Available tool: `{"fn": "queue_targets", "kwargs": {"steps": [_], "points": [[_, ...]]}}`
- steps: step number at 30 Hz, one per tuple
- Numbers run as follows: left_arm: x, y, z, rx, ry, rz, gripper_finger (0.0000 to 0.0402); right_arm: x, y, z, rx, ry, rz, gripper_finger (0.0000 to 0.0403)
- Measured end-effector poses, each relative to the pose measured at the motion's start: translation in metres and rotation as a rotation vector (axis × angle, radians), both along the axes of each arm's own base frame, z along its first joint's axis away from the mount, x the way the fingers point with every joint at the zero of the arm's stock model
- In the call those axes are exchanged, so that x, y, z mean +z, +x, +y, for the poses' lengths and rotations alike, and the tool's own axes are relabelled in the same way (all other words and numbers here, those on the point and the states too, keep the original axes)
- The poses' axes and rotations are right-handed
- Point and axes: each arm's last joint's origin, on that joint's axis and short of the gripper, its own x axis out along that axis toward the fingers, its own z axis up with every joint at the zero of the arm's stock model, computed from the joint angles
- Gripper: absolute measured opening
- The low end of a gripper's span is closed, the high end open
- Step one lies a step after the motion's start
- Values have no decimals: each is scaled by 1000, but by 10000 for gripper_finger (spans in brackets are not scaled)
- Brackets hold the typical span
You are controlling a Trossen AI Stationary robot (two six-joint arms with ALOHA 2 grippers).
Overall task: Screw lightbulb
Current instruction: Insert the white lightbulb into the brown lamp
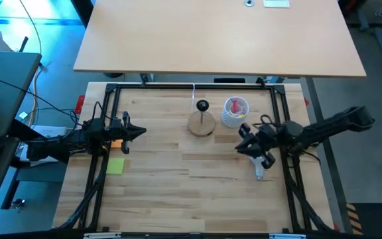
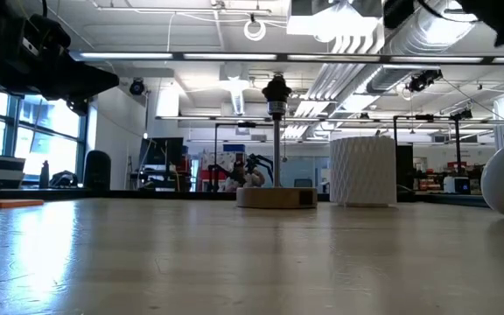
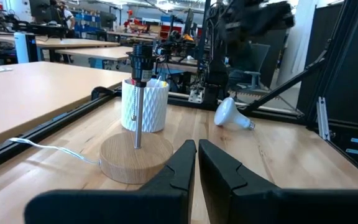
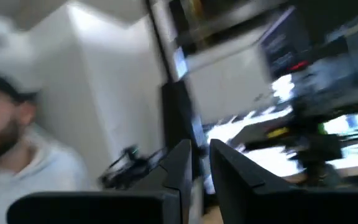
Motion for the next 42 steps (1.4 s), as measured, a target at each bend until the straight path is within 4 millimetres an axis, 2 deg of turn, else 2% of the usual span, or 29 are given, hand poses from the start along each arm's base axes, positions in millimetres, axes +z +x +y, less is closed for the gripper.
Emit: {"fn": "queue_targets", "kwargs": {"steps": [3, 7, 10, 13, 21, 26, 30, 34, 38, 42], "points": [[0, 0, 0, 0, 0, 0, 17, 22, 17, 7, -20, 12, 237, 55], [0, 0, 0, 0, 0, 0, 17, 40, 26, 24, -177, -100, 729, 55], [0, 0, 0, 0, 0, -1, 17, 49, 29, 41, -231, -94, 1007, 55], [0, 0, 0, 0, 0, -1, 17, 45, 36, 61, -271, -36, 1170, 55], [0, 0, 0, -1, 0, -2, 17, -1, 49, 104, -260, 179, 1504, 55], [0, 0, 0, -1, 0, -2, 17, -16, 44, 124, -331, 295, 1603, 68], [0, 0, 0, -1, 0, -2, 17, -21, 30, 141, -401, 380, 1656, 113], [0, 0, 0, -1, 0, -2, 17, -27, 13, 151, -526, 436, 1707, 185], [0, 0, 0, -1, 0, -2, 17, -36, -6, 149, -761, 441, 1797, 255], [0, 0, 0, -1, 1, -3, 17, -43, -24, 138, -1014, 456, 1817, 289]]}}
